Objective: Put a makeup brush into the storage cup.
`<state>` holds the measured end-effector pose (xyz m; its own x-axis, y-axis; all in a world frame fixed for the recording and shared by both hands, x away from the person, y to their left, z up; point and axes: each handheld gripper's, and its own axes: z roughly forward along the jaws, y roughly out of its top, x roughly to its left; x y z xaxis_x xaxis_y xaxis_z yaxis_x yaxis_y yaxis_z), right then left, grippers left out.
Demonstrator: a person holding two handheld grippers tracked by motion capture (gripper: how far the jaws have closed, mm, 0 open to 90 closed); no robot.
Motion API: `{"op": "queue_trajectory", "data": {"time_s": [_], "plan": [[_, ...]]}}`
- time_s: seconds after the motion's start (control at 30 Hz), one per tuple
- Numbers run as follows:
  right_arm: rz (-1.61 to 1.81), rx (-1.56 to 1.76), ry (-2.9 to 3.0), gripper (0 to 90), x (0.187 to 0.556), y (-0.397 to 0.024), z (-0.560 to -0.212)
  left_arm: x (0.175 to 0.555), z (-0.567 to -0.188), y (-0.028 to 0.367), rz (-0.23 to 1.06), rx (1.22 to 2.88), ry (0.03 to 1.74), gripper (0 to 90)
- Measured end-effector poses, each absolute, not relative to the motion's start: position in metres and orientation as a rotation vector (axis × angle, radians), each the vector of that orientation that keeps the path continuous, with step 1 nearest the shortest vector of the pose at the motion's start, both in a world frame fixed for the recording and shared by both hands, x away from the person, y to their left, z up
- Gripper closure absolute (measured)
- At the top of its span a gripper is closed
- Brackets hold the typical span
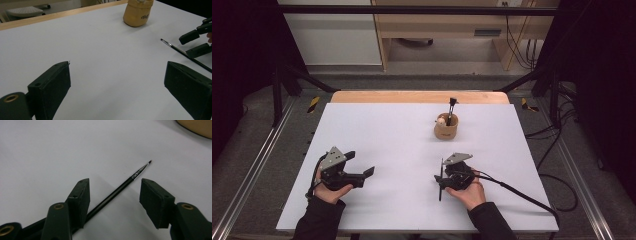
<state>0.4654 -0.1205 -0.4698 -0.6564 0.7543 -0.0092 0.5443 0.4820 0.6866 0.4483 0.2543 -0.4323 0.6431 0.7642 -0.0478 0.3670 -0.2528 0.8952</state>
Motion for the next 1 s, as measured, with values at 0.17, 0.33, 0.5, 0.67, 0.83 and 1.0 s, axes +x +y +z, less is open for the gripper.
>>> {"op": "queue_trajectory", "data": {"time_s": [0.17, 0.33, 0.5, 0.67, 0.83, 1.0], "plan": [[0.934, 1.086, 2.444, 50.1, 0.4654, -0.1195, -0.473, 0.4483, -0.4323, 0.2546, 0.495, 1.859, 0.902, 6.2], [0.931, 1.074, 2.455, 55.5, 0.4651, -0.1188, -0.4743, 0.4487, -0.4326, 0.2542, 0.491, 1.86, 0.904, 6.2], [0.942, 1.065, 2.467, 61.1, 0.4641, -0.1183, -0.4744, 0.4485, -0.4328, 0.2533, 0.493, 1.866, 0.901, 6.2], [0.948, 1.051, 2.476, 65.9, 0.4645, -0.1187, -0.4743, 0.4483, -0.4329, 0.254, 0.493, 1.863, 0.904, 6.2], [0.942, 1.045, 2.485, 70.0, 0.464, -0.1192, -0.4738, 0.4482, -0.4331, 0.2529, 0.492, 1.87, 0.899, 6.4], [0.928, 1.049, 2.489, 72.2, 0.4632, -0.12, -0.4727, 0.448, -0.4329, 0.253, 0.491, 1.868, 0.899, 6.4]]}}
